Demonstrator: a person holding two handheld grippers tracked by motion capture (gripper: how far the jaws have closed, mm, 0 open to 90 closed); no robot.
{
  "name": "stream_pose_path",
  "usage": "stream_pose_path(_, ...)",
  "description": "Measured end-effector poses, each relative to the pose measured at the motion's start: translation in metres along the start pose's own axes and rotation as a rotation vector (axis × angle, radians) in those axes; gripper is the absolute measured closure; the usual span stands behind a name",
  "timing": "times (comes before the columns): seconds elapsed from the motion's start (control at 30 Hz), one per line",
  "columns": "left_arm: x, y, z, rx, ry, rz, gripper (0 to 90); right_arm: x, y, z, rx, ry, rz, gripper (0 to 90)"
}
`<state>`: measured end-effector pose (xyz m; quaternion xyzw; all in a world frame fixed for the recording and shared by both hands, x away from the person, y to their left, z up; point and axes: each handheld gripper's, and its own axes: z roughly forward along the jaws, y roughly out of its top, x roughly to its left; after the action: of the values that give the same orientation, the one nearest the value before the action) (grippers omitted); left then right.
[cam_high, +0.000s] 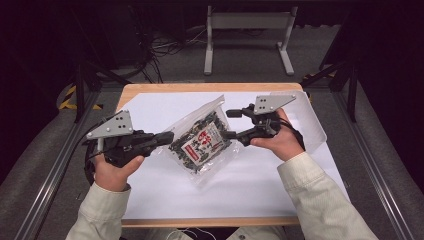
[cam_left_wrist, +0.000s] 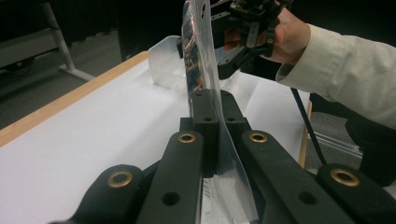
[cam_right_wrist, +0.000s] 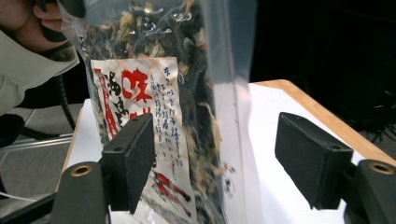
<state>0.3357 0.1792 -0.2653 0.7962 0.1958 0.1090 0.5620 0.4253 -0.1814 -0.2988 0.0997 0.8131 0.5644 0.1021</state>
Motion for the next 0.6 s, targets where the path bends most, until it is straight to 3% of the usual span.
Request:
stream_pose_path(0.43,-0.004,0.001,0.006,-0.014,-0.022,0.015,89.6,0.001,-0.001,0.025,0.035,0.092,-0.041,26.8)
stream_pose_path(0.6,-0.006,0.0,0.01,-0.019,-0.027,0.022,89.6,0.005,-0.002,0.034,0.04,0.149,-0.058,26.7)
